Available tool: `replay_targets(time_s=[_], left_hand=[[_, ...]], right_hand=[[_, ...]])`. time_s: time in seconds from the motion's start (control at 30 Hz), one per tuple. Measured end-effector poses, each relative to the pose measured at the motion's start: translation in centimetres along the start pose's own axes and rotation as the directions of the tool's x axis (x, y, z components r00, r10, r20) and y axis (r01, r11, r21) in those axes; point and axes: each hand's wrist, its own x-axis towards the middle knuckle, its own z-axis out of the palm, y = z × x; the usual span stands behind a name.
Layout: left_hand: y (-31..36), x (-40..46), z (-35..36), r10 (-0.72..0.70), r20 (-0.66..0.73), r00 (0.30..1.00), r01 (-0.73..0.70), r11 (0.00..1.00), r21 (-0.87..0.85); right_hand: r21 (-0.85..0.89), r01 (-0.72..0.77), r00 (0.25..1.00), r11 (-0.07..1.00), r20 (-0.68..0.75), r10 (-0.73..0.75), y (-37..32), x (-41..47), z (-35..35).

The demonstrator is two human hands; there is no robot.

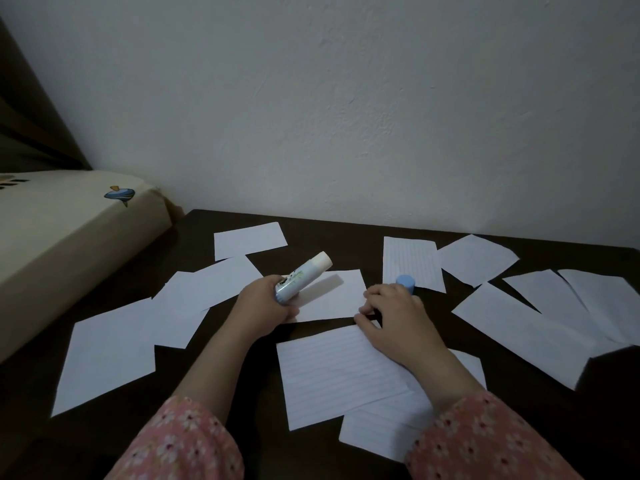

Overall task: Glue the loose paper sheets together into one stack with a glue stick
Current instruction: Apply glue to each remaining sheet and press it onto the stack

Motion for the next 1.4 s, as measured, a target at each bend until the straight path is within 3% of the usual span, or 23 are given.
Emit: replay_targets(time_s=[0.27,0.33,0.5,0.63,0.8,1.0,1.1,1.3,1.4], left_hand=[[1.4,-1.9,1.3,-0.055,-0.172,0.984,0.067,0.996,0.063],[2.1,-2.8,1.9,-0.024,-0.209,0.978,0.024,1.0,-0.004],[4.1,-4.3,2.3,0.04,-0.071,0.997,-0.057,0.965,-0.255],[4.6,-4.4,2.7,0.067,-0.045,0.997,-0.079,0.926,-0.369],[5.1,-2.8,3.0,-0.015,-0.045,0.999,0.0,0.948,-0.317],[5.0,-1.8,3.0,-0.02,-0.081,0.997,-0.009,0.941,-0.338],[5.1,-1.9,2.7,0.012,-0.104,0.995,-0.057,0.893,-0.447],[5.4,-2.1,2.1,-0.045,-0.086,0.995,-0.033,0.679,-0.733],[5.4,-1.8,2.2,-0.069,-0.08,0.994,-0.016,0.647,-0.762]], right_hand=[[0.04,-0.065,0.993,0.997,0.105,0.06,-0.2,-1.3,-0.6],[0.052,-0.061,0.994,0.997,0.093,0.056,0.0,-1.7,-0.5],[0.058,-0.056,0.998,0.997,0.036,0.054,0.4,-1.6,-0.8],[0.005,-0.064,0.991,0.998,0.117,0.063,1.2,-1.4,-1.0],[-0.011,-0.068,0.986,0.998,0.153,0.069,1.2,-1.1,-0.9],[-0.005,-0.086,0.984,0.996,0.158,0.086,1.1,-0.9,-0.8],[-0.003,-0.089,0.984,0.996,0.156,0.089,1.1,-0.7,-0.8],[-0.016,-0.099,0.983,0.995,0.155,0.1,0.9,-0.8,-0.7],[-0.006,-0.101,0.983,0.995,0.15,0.101,0.9,-0.8,-0.7]])
